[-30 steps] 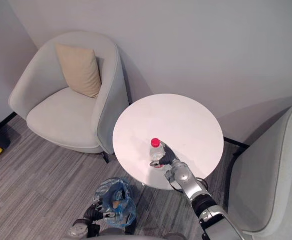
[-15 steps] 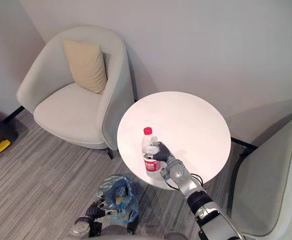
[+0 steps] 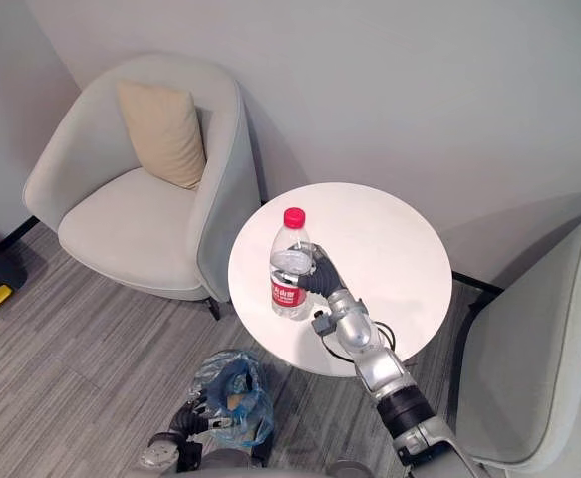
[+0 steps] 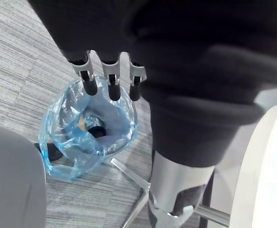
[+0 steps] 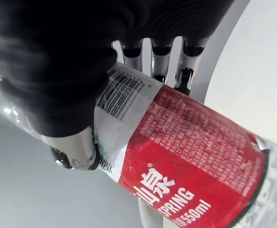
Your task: Gather rubbish on tea table into small bin, then transfer packed bag to large trash can.
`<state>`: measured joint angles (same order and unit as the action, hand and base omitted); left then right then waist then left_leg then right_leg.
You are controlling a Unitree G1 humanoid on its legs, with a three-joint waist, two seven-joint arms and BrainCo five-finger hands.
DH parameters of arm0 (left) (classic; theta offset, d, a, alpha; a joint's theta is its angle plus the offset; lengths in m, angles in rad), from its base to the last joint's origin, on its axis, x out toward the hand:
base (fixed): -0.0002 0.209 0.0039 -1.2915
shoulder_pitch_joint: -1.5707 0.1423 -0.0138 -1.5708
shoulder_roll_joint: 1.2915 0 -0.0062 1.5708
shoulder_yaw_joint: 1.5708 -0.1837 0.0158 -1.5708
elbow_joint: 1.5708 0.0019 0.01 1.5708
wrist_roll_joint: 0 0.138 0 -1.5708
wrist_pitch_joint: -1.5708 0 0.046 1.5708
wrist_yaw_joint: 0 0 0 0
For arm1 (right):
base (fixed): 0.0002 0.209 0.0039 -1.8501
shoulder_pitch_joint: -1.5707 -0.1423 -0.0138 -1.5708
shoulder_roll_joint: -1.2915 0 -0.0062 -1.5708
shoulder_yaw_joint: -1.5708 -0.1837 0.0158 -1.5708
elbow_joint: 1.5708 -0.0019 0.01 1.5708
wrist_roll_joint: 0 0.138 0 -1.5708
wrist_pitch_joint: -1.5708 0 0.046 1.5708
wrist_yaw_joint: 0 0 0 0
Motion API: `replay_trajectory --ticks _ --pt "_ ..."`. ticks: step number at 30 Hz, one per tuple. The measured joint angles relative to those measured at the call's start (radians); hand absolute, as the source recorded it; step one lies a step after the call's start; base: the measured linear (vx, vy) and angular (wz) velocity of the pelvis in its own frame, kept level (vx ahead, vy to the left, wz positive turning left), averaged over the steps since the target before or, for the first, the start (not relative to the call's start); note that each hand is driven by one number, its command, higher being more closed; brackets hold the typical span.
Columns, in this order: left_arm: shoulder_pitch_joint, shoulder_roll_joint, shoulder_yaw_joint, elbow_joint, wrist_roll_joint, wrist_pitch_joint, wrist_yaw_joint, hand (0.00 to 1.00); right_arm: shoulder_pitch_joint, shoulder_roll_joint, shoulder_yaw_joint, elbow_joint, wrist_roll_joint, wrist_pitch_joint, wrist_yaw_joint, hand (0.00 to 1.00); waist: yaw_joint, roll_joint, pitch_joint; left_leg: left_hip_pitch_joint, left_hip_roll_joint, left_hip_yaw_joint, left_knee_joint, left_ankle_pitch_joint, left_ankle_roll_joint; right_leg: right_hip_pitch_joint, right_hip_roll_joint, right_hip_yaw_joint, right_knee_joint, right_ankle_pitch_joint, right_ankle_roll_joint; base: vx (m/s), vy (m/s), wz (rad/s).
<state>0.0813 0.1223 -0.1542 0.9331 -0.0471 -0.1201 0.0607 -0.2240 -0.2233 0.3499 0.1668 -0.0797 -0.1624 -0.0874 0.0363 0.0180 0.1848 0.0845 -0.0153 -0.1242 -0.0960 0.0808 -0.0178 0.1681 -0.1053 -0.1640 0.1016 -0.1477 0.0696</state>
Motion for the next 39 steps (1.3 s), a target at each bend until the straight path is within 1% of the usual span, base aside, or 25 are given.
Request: replay_trajectory --ticks 3,5,11,17,18,21,22,23,25,26,28,29,30,31,32,33,34,35,36,37,38,39 --pt "0.001 0.000 0.000 0.002 0.000 0.000 0.005 0.00 0.031 0.001 0.001 -0.074 0.000 -0.012 0.004 1.00 -0.008 0.000 0.000 0.002 0.001 0.016 -0.001 0.000 0.000 -0.005 0.000 0.020 0.000 0.000 0.000 -0.13 -0.016 -0.17" --pt "0.004 0.000 0.000 0.004 0.000 0.000 0.005 0.00 0.043 0.004 0.004 -0.130 0.000 -0.025 0.005 1.00 -0.026 0.002 0.001 -0.001 0.004 0.029 -0.003 0.001 -0.002 -0.016 0.001 0.037 0.003 0.001 0.003 -0.11 -0.013 -0.17" --pt "0.004 0.000 -0.001 0.008 -0.001 -0.002 0.005 0.00 0.101 0.000 0.005 -0.229 0.001 -0.034 0.017 1.00 -0.025 0.002 0.000 0.002 0.008 0.044 -0.006 0.002 -0.002 -0.019 0.005 0.056 0.000 0.003 0.007 -0.06 -0.017 -0.08" --pt "0.004 0.000 -0.003 0.011 -0.001 -0.005 0.005 0.00 0.120 0.000 0.015 -0.233 -0.013 -0.035 0.028 1.00 -0.025 0.001 0.000 0.001 0.007 0.044 0.000 0.002 -0.002 -0.020 0.005 0.057 0.000 0.003 0.007 0.00 -0.011 0.00" --pt "0.004 0.000 -0.005 0.011 -0.001 -0.006 0.006 0.00 0.121 -0.002 0.016 -0.234 -0.017 -0.035 0.028 1.00 -0.024 0.002 -0.001 -0.003 0.008 0.044 0.000 0.002 -0.002 -0.032 0.004 0.057 0.015 0.002 0.007 0.00 0.000 0.00" --pt "0.004 0.001 -0.008 0.010 -0.001 -0.010 0.006 0.00 0.123 -0.004 0.017 -0.235 -0.041 -0.035 0.026 1.00 -0.025 0.000 -0.001 -0.013 0.011 0.042 0.005 0.001 -0.002 -0.092 -0.001 0.060 0.127 -0.023 0.008 -0.01 -0.005 0.05" --pt "0.002 0.001 -0.012 0.010 -0.001 -0.011 0.006 0.00 0.123 -0.008 0.021 -0.241 -0.050 -0.035 0.026 1.00 -0.026 -0.003 0.000 -0.032 0.001 0.030 0.033 -0.005 0.002 -0.126 -0.004 0.075 0.198 -0.038 0.003 -0.05 -0.010 0.33" --pt "0.000 0.002 -0.022 0.010 -0.001 -0.014 0.005 0.00 0.125 -0.018 0.025 -0.259 -0.052 -0.035 0.026 1.00 -0.028 -0.003 0.000 -0.058 -0.005 0.010 0.058 -0.010 0.002 -0.161 -0.003 0.126 0.257 -0.048 0.001 -0.05 -0.012 0.48" --pt "-0.006 0.006 -0.036 0.011 -0.001 -0.014 0.005 0.00 0.132 -0.029 0.023 -0.287 -0.060 -0.035 0.025 1.00 -0.032 -0.005 0.000 -0.091 -0.023 -0.029 0.085 -0.010 0.003 -0.189 -0.003 0.187 0.307 -0.065 0.001 -0.04 -0.028 0.76" --pt "-0.009 0.007 -0.036 0.010 -0.002 -0.014 0.005 0.00 0.133 -0.030 0.023 -0.291 -0.071 -0.035 0.025 1.00 -0.029 -0.006 0.001 -0.112 -0.042 -0.064 0.112 -0.010 0.003 -0.189 -0.010 0.204 0.333 -0.084 0.007 -0.05 -0.064 0.90" --pt "-0.016 0.008 -0.036 0.009 -0.002 -0.015 0.005 0.00 0.131 -0.028 0.026 -0.293 -0.080 -0.035 0.025 1.00 -0.018 -0.013 -0.003 -0.132 -0.067 -0.096 0.135 -0.010 0.002 -0.182 -0.029 0.195 0.339 -0.121 0.008 -0.08 -0.101 0.76" --pt "-0.016 0.010 -0.035 0.007 -0.002 -0.015 0.006 0.00 0.127 -0.024 0.035 -0.293 -0.080 -0.035 0.025 1.00 -0.017 -0.017 -0.005 -0.152 -0.082 -0.121 0.145 -0.006 -0.003 -0.168 -0.039 0.185 0.309 -0.145 0.012 -0.10 -0.117 0.68" --pt "-0.016 0.011 -0.033 0.007 -0.003 -0.015 0.006 0.00 0.124 -0.021 0.042 -0.293 -0.080 -0.035 0.025 1.00 -0.017 -0.017 -0.006 -0.167 -0.086 -0.134 0.147 0.001 -0.008 -0.159 -0.040 0.176 0.280 -0.155 0.017 -0.12 -0.137 0.78" --pt "-0.018 0.007 -0.031 0.007 -0.003 -0.014 0.006 0.00 0.121 -0.021 0.050 -0.293 -0.080 -0.035 0.025 1.00 -0.021 -0.004 -0.007 -0.200 -0.085 -0.174 0.152 0.021 -0.021 -0.157 -0.029 0.151 0.240 -0.158 0.014 -0.14 -0.135 0.69" --pt "-0.019 0.006 -0.033 0.007 -0.002 -0.014 0.006 0.00 0.123 -0.023 0.050 -0.293 -0.079 -0.035 0.024 1.00 -0.025 0.005 -0.008 -0.215 -0.077 -0.186 0.152 0.028 -0.030 -0.160 -0.020 0.133 0.231 -0.151 0.011 -0.17 -0.142 0.90" --pt "-0.020 0.002 -0.035 0.004 -0.013 -0.014 0.007 0.00 0.123 -0.030 0.049 -0.290 -0.078 -0.033 0.024 1.00 -0.022 0.018 -0.006 -0.237 -0.063 -0.214 0.144 0.044 -0.033 -0.163 -0.001 0.091 0.222 -0.139 -0.001 -0.14 -0.106 0.78" --pt "-0.020 0.000 -0.036 0.001 -0.020 -0.013 0.008 0.00 0.123 -0.034 0.049 -0.291 -0.078 -0.033 0.024 1.00 -0.018 0.023 -0.007 -0.248 -0.048 -0.203 0.134 0.033 -0.017 -0.165 0.008 0.070 0.223 -0.134 -0.007 -0.15 -0.109 0.93" --pt "-0.021 -0.001 -0.040 0.001 -0.024 -0.013 0.007 0.00 0.120 -0.040 0.046 -0.291 -0.077 -0.032 0.022 1.00 -0.017 0.029 -0.005 -0.265 0.003 -0.084 0.125 -0.008 0.045 -0.156 0.024 0.029 0.203 -0.110 -0.022 -0.15 -0.112 0.82" --pt "-0.026 0.000 -0.040 0.003 -0.024 -0.014 0.007 0.00 0.115 -0.038 0.043 -0.290 -0.077 -0.032 0.020 1.00 -0.018 0.021 -0.005 -0.272 0.029 0.043 0.122 -0.065 0.101 -0.146 0.016 0.018 0.157 -0.073 -0.037 -0.13 -0.080 0.83" --pt "-0.037 0.001 -0.040 0.003 -0.023 -0.014 0.006 0.00 0.107 -0.033 0.037 -0.292 -0.076 -0.033 0.017 1.00 -0.022 0.015 -0.004 -0.300 0.039 0.124 0.169 -0.081 0.121 -0.139 0.000 0.000 0.133 -0.069 -0.033 -0.11 -0.039 0.76" --pt "-0.045 -0.004 -0.048 0.007 -0.021 -0.012 0.005 0.00 0.104 -0.035 0.011 -0.291 -0.075 -0.035 0.011 1.00 -0.028 0.027 -0.002 -0.340 0.064 0.222 0.281 -0.080 0.121 -0.139 -0.006 -0.033 0.133 -0.064 -0.035 -0.12 -0.018 0.76" --pt "-0.037 -0.007 -0.063 0.006 -0.018 -0.012 0.004 0.00 0.106 -0.034 -0.023 -0.290 -0.069 -0.027 -0.001 1.00 -0.030 0.040 -0.006 -0.351 0.099 0.306 0.451 -0.087 0.134 -0.136 -0.016 -0.065 0.154 -0.073 -0.032 -0.14 -0.041 0.77"
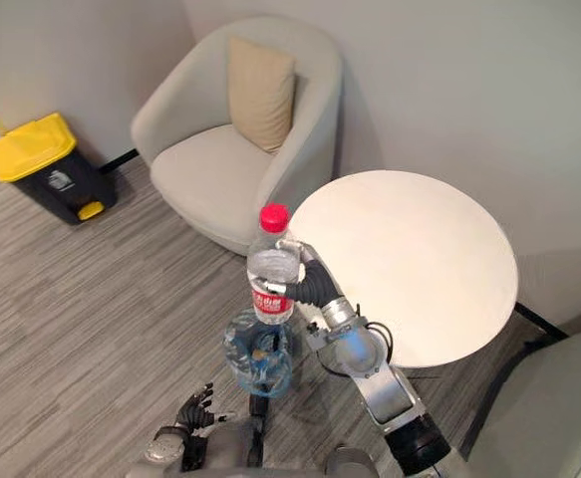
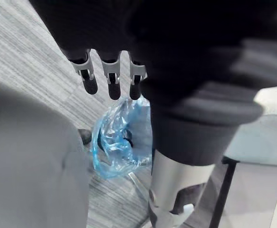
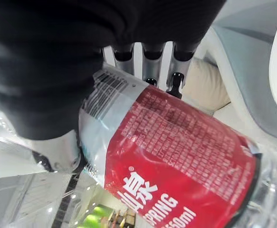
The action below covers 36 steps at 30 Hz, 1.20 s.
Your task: Gather rubbish on tea table into small bin, then transfer packed bag to large trash can.
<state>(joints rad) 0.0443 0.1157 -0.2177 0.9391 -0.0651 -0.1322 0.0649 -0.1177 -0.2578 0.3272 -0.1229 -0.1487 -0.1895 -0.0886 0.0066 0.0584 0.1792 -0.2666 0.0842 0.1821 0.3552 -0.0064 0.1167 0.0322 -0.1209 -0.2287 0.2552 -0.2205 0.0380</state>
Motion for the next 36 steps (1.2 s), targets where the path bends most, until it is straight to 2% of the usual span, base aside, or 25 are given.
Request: replay_trajectory --ticks 1,2,3,4,5,6,8,12,14,17,20,23,25,26,29,30,31,32,34,35,36 --pt "0.014 -0.005 -0.014 -0.002 0.007 0.000 0.001 0.00 0.001 -0.005 -0.029 -0.003 0.002 0.000 -0.003 1.00 -0.007 0.026 -0.017 0.014 0.019 0.055 0.036 -0.027 -0.022 0.000 0.013 -0.021 0.018 -0.013 0.004 -0.09 -0.038 0.72" --pt "0.018 -0.006 -0.021 -0.006 0.013 -0.001 0.000 0.00 0.000 -0.008 -0.045 -0.005 0.002 -0.001 -0.006 1.00 -0.016 0.042 -0.023 0.025 0.007 0.053 -0.003 -0.028 -0.047 0.000 0.016 -0.033 0.027 -0.028 0.012 -0.09 0.010 1.00" --pt "0.017 -0.010 -0.039 -0.003 0.026 -0.001 0.000 0.00 0.001 -0.007 -0.083 -0.002 0.003 0.000 -0.019 1.00 -0.028 0.042 -0.024 0.080 -0.032 0.012 -0.154 0.010 -0.086 0.005 -0.004 -0.075 0.015 -0.038 0.001 -0.06 0.039 1.12" --pt "0.015 -0.006 -0.046 0.006 0.041 0.000 0.000 0.00 0.004 -0.002 -0.098 0.000 0.003 0.000 -0.023 1.00 -0.040 0.021 -0.020 0.117 -0.054 0.043 -0.211 -0.001 -0.076 0.025 -0.037 -0.107 -0.020 -0.016 0.017 -0.03 0.043 1.01" --pt "0.016 -0.002 -0.044 0.003 0.049 -0.002 -0.002 0.00 0.008 0.000 -0.106 0.000 0.003 0.001 -0.023 1.00 -0.041 0.021 -0.019 0.130 -0.046 0.059 -0.184 -0.006 -0.069 0.039 -0.041 -0.121 -0.024 -0.010 0.025 0.10 -0.005 0.64" --pt "0.023 0.000 -0.044 0.009 0.059 0.002 -0.002 0.00 0.015 0.000 -0.112 0.000 0.002 0.000 -0.021 1.00 -0.042 0.029 -0.021 0.162 -0.041 0.061 -0.201 -0.001 -0.097 0.063 -0.027 -0.132 -0.024 -0.013 0.031 0.10 -0.025 0.43" --pt "0.023 0.008 -0.045 0.011 0.069 0.005 0.002 0.00 0.040 0.024 -0.113 0.001 0.003 0.001 -0.020 1.00 -0.031 0.017 -0.020 0.208 -0.065 0.043 -0.250 0.029 -0.091 0.104 -0.030 -0.117 -0.052 0.001 0.038 0.03 0.005 0.23" --pt "0.022 0.011 -0.045 0.012 0.078 0.005 0.002 0.00 0.044 0.040 -0.115 0.009 0.013 0.001 -0.016 1.00 -0.023 0.004 -0.024 0.239 -0.068 0.040 -0.289 0.052 -0.092 0.131 -0.020 -0.106 -0.085 0.022 0.036 -0.01 -0.002 0.00" --pt "0.023 0.015 -0.044 0.015 0.081 0.006 0.002 0.00 0.046 0.055 -0.122 0.043 0.021 0.001 -0.016 1.00 -0.023 -0.007 -0.025 0.278 -0.070 0.040 -0.357 0.090 -0.096 0.137 -0.014 -0.098 -0.087 0.026 0.033 -0.07 -0.036 -0.06" --pt "0.022 0.016 -0.044 0.019 0.100 0.007 0.001 0.00 0.050 0.055 -0.123 0.068 0.022 0.001 -0.016 1.00 -0.033 -0.008 -0.025 0.313 -0.066 0.039 -0.454 0.147 -0.103 0.125 -0.002 -0.095 -0.086 0.031 0.026 -0.12 -0.041 -0.04" --pt "0.023 0.016 -0.040 0.020 0.100 0.007 0.001 0.00 0.057 0.056 -0.121 0.067 0.022 0.001 -0.015 1.00 -0.038 -0.008 -0.025 0.301 -0.056 0.043 -0.458 0.150 -0.106 0.102 0.003 -0.085 -0.083 0.030 0.025 -0.11 -0.007 -0.07" --pt "0.028 0.015 -0.014 0.020 0.099 0.008 0.000 0.00 0.058 0.056 -0.120 0.067 0.022 0.001 -0.015 1.00 -0.037 -0.009 -0.023 0.274 -0.061 0.071 -0.455 0.140 -0.102 0.046 -0.003 -0.048 -0.045 -0.003 0.040 -0.04 0.036 -0.23" --pt "0.025 0.019 -0.008 0.018 0.098 0.007 0.000 0.00 0.061 0.057 -0.121 0.068 0.021 0.001 -0.015 1.00 -0.040 -0.032 -0.011 0.239 -0.085 0.082 -0.414 0.121 -0.078 -0.006 -0.042 -0.035 0.031 -0.042 0.055 0.06 0.073 -0.02" --pt "0.023 0.023 -0.007 0.013 0.096 0.005 -0.001 0.00 0.067 0.056 -0.123 0.071 0.020 0.002 -0.015 1.00 -0.040 -0.042 -0.002 0.218 -0.098 0.080 -0.346 0.069 -0.080 -0.014 -0.074 -0.034 0.082 -0.063 0.079 0.09 0.051 0.10" --pt "0.021 0.028 -0.006 0.016 0.095 -0.002 0.000 0.00 0.073 0.057 -0.114 0.092 0.017 0.004 -0.013 1.00 -0.045 -0.054 0.005 0.226 -0.113 0.067 -0.296 0.013 -0.068 -0.044 -0.097 0.028 0.227 -0.045 0.080 0.17 0.072 0.14" --pt "0.021 0.030 -0.006 0.017 0.095 -0.002 0.001 0.00 0.074 0.055 -0.110 0.100 0.012 0.004 -0.008 1.00 -0.046 -0.052 0.006 0.242 -0.109 0.048 -0.297 0.003 -0.060 -0.073 -0.091 0.056 0.309 -0.016 0.055 0.20 0.086 0.36" --pt "0.021 0.035 -0.006 0.015 0.096 -0.001 0.000 0.00 0.076 0.056 -0.111 0.101 0.007 0.004 0.000 1.00 -0.049 -0.046 0.006 0.251 -0.096 0.022 -0.294 -0.009 -0.059 -0.103 -0.066 0.082 0.340 -0.043 0.035 0.24 0.037 0.47" --pt "0.019 0.039 -0.005 0.016 0.095 -0.002 0.001 0.00 0.076 0.056 -0.110 0.101 -0.001 0.002 0.003 1.00 -0.049 -0.044 0.007 0.255 -0.081 0.002 -0.292 -0.017 -0.061 -0.128 -0.034 0.101 0.319 -0.069 0.019 0.19 -0.001 0.45" --pt "0.017 0.041 -0.005 0.022 0.095 -0.002 0.001 0.00 0.076 0.052 -0.104 0.106 -0.005 0.002 0.003 1.00 -0.050 -0.039 0.010 0.270 -0.066 -0.031 -0.294 -0.019 -0.064 -0.149 0.007 0.112 0.234 -0.073 0.021 0.21 -0.032 0.48" --pt "0.017 0.043 -0.005 0.023 0.095 -0.002 0.001 0.00 0.076 0.052 -0.102 0.109 -0.012 0.002 0.003 1.00 -0.051 -0.040 0.009 0.274 -0.063 -0.036 -0.290 -0.016 -0.074 -0.152 0.017 0.120 0.192 -0.068 0.020 0.18 -0.048 0.55" --pt "0.017 0.046 -0.004 0.023 0.095 -0.003 0.000 0.00 0.077 0.052 -0.099 0.109 -0.013 0.002 0.004 1.00 -0.049 -0.047 0.005 0.273 -0.068 -0.048 -0.271 -0.023 -0.087 -0.147 0.017 0.120 0.120 -0.033 0.017 0.39 -0.173 0.91"
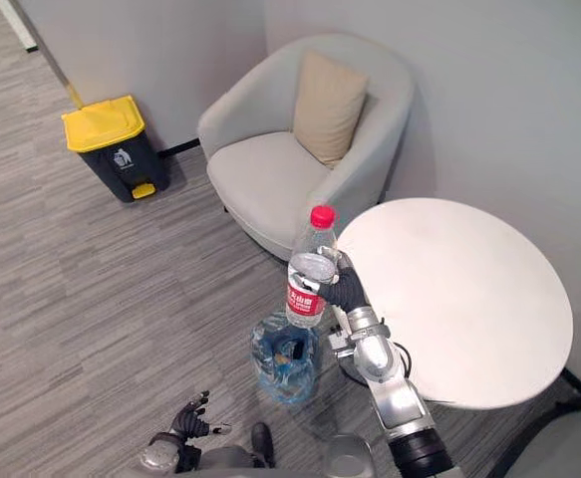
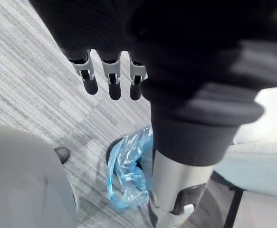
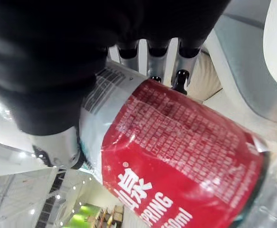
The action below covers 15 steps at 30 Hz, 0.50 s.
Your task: Gather rubbish on tea table into small bin, then transfer packed bag to large trash can.
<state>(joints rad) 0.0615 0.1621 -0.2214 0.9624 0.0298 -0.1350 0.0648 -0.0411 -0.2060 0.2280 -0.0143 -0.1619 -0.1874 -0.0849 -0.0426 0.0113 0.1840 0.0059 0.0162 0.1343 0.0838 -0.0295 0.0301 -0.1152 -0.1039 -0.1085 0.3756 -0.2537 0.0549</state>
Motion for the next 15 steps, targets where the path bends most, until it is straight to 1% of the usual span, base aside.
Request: replay_trajectory --ticks 1,2,3,5,8,9,11,14,15 --pt "0.010 -0.019 0.028 0.008 0.001 -0.003 0.001 0.00 0.015 -0.012 0.004 0.001 0.003 -0.001 0.001 1.00 0.002 0.023 -0.030 -0.048 0.018 -0.050 0.117 -0.070 -0.041 0.044 0.019 -0.030 -0.134 0.146 -0.019 0.42 -0.222 0.92" --pt "0.011 -0.024 0.032 0.008 0.001 -0.002 0.000 0.00 0.017 -0.018 0.005 0.001 0.003 -0.001 0.001 1.00 0.004 0.044 -0.029 -0.082 0.042 -0.055 0.182 -0.099 -0.053 0.068 0.039 -0.056 -0.173 0.153 -0.029 0.47 -0.291 0.87" --pt "0.011 -0.024 0.037 0.007 0.001 -0.002 0.000 0.00 0.026 -0.018 0.004 0.001 0.004 -0.001 0.001 1.00 0.004 0.048 -0.026 -0.105 0.060 -0.049 0.236 -0.106 -0.065 0.090 0.052 -0.072 -0.194 0.159 -0.036 0.17 -0.144 0.29" --pt "0.008 -0.024 0.036 0.006 0.002 -0.002 0.000 0.00 0.042 -0.020 0.001 0.000 0.004 -0.001 0.001 1.00 0.014 0.047 -0.025 -0.102 0.082 -0.034 0.272 -0.112 -0.073 0.121 0.068 -0.080 -0.202 0.160 -0.038 0.12 -0.123 0.13" --pt "0.001 -0.027 0.037 0.007 0.001 0.000 0.001 0.00 0.047 -0.018 -0.012 -0.005 0.013 -0.001 -0.002 1.00 0.013 0.035 -0.016 -0.111 0.099 0.006 0.338 -0.112 -0.074 0.188 0.076 -0.081 -0.262 0.161 -0.050 0.10 -0.094 0.05" --pt "-0.003 -0.035 0.036 0.007 0.002 0.000 0.001 0.00 0.048 -0.016 -0.019 -0.006 0.014 -0.001 -0.004 1.00 0.022 0.031 -0.012 -0.082 0.094 -0.001 0.287 -0.112 -0.074 0.198 0.080 -0.079 -0.275 0.166 -0.055 0.07 -0.024 0.03" --pt "-0.003 -0.036 0.036 0.007 0.002 0.000 0.001 0.00 0.048 -0.016 -0.021 -0.006 0.013 -0.001 -0.003 1.00 0.026 0.031 -0.009 -0.032 0.087 -0.021 0.182 -0.109 -0.077 0.188 0.088 -0.082 -0.281 0.170 -0.055 0.04 0.006 0.06" --pt "-0.005 -0.036 0.036 0.008 0.002 0.000 0.001 0.00 0.048 -0.014 -0.021 -0.006 0.013 -0.001 -0.003 1.00 0.029 0.032 -0.009 -0.016 0.084 -0.022 0.128 -0.103 -0.081 0.180 0.092 -0.078 -0.294 0.187 -0.051 -0.04 0.022 -0.05" --pt "-0.004 -0.035 0.037 0.010 0.003 0.000 0.001 0.00 0.050 -0.007 -0.020 -0.006 0.012 -0.001 -0.001 1.00 0.029 0.031 -0.009 0.008 0.074 -0.019 0.083 -0.083 -0.080 0.180 0.087 -0.069 -0.296 0.193 -0.048 -0.08 0.043 -0.13"
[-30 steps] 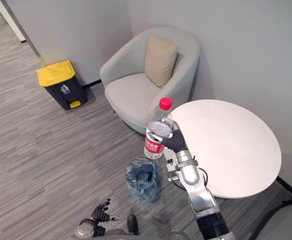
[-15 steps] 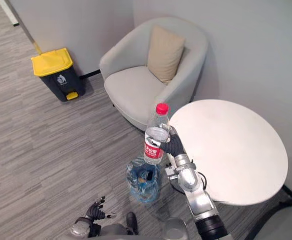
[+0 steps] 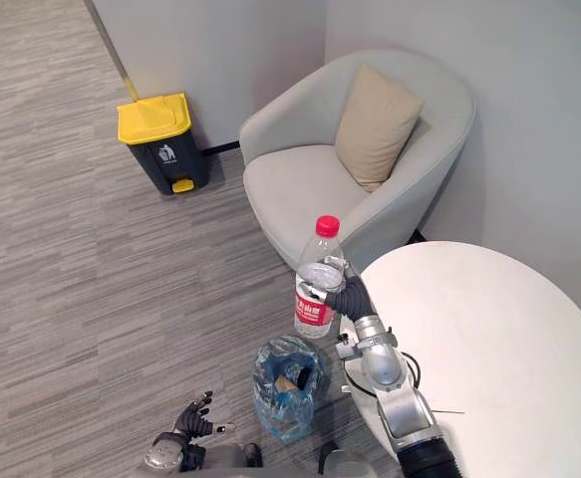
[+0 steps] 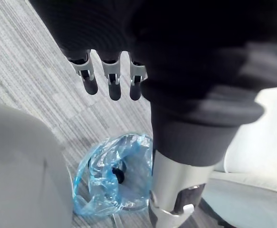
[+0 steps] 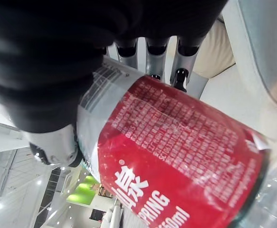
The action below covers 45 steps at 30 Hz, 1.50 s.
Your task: Gather rubbish on tea table into small bin, then transfer packed bag to large trash can.
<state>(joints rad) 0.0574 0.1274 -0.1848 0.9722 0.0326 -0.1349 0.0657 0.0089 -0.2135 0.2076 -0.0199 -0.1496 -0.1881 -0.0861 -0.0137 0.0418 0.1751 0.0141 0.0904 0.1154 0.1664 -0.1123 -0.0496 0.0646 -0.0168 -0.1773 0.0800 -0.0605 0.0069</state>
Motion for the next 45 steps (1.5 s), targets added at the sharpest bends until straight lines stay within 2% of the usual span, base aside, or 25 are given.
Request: replay_trajectory --ticks 4,8,11,15,17,23,29,35,38,45 --pt "0.002 0.003 0.000 0.012 0.001 0.000 0.000 0.00 0.000 0.003 0.017 0.001 -0.001 0.000 0.004 1.00 -0.009 0.001 0.000 0.034 -0.023 0.011 -0.096 0.055 0.010 -0.003 -0.013 0.018 -0.026 0.024 0.008 -0.08 0.031 -0.09" --pt "0.002 0.007 0.000 0.011 0.001 -0.001 0.000 0.00 -0.006 -0.001 0.066 0.003 -0.002 0.000 0.019 1.00 -0.007 0.001 0.001 0.012 -0.026 0.016 -0.101 0.058 0.011 -0.022 -0.015 0.027 -0.030 0.034 0.012 -0.10 0.016 -0.05" --pt "-0.007 0.016 -0.001 0.007 -0.001 -0.002 0.001 0.00 -0.064 -0.010 0.128 0.040 -0.002 0.000 0.026 1.00 -0.002 0.007 0.014 -0.067 -0.025 0.021 -0.068 0.057 0.012 -0.107 -0.019 0.037 0.017 0.027 0.019 -0.09 0.000 -0.06" --pt "-0.086 0.030 -0.001 0.007 -0.021 -0.001 0.006 0.00 -0.219 -0.042 0.208 0.108 -0.012 0.001 0.027 1.00 0.011 0.011 0.115 -0.225 -0.027 -0.005 0.069 0.046 0.028 -0.274 -0.042 0.015 0.180 -0.012 0.007 -0.11 0.001 0.19" --pt "-0.128 0.040 0.002 -0.001 -0.039 -0.002 0.013 0.00 -0.289 -0.062 0.232 0.135 -0.021 0.002 0.025 1.00 0.029 0.009 0.163 -0.305 -0.034 -0.023 0.126 0.044 0.031 -0.357 -0.059 0.001 0.264 -0.038 0.003 -0.15 -0.006 0.32" --pt "-0.182 0.051 0.040 -0.044 -0.084 -0.006 0.037 0.00 -0.443 -0.093 0.277 0.200 -0.054 0.020 0.020 1.00 0.048 0.010 0.244 -0.500 -0.038 -0.038 0.284 0.010 0.049 -0.540 -0.093 -0.013 0.435 -0.082 0.000 -0.16 0.013 0.17" --pt "-0.265 0.040 0.082 -0.124 -0.123 -0.008 0.061 0.00 -0.508 -0.098 0.256 0.205 -0.068 0.036 -0.032 1.00 0.059 0.008 0.265 -0.789 -0.029 -0.036 0.470 -0.032 0.059 -0.814 -0.126 -0.014 0.614 -0.122 0.007 -0.17 0.007 0.11" --pt "-0.290 0.007 0.149 -0.205 -0.143 -0.010 0.072 0.00 -0.580 -0.091 0.201 0.249 -0.097 0.048 -0.087 1.00 0.080 0.002 0.283 -0.932 -0.006 -0.005 0.543 -0.036 0.065 -0.957 -0.139 -0.010 0.691 -0.121 0.003 -0.06 -0.030 0.03" --pt "-0.326 -0.001 0.159 -0.234 -0.158 -0.012 0.089 0.00 -0.677 -0.088 0.173 0.311 -0.098 0.056 -0.125 1.00 0.085 -0.001 0.285 -1.031 0.017 0.021 0.579 -0.033 0.063 -1.053 -0.149 -0.013 0.735 -0.123 -0.006 -0.03 -0.059 0.14" --pt "-0.398 -0.012 0.179 -0.272 -0.180 -0.040 0.093 0.00 -0.801 -0.113 0.101 0.459 -0.121 0.087 -0.189 1.00 0.088 -0.013 0.292 -1.169 0.011 0.006 0.625 -0.022 0.067 -1.189 -0.163 -0.019 0.799 -0.134 -0.012 0.00 -0.020 0.09"
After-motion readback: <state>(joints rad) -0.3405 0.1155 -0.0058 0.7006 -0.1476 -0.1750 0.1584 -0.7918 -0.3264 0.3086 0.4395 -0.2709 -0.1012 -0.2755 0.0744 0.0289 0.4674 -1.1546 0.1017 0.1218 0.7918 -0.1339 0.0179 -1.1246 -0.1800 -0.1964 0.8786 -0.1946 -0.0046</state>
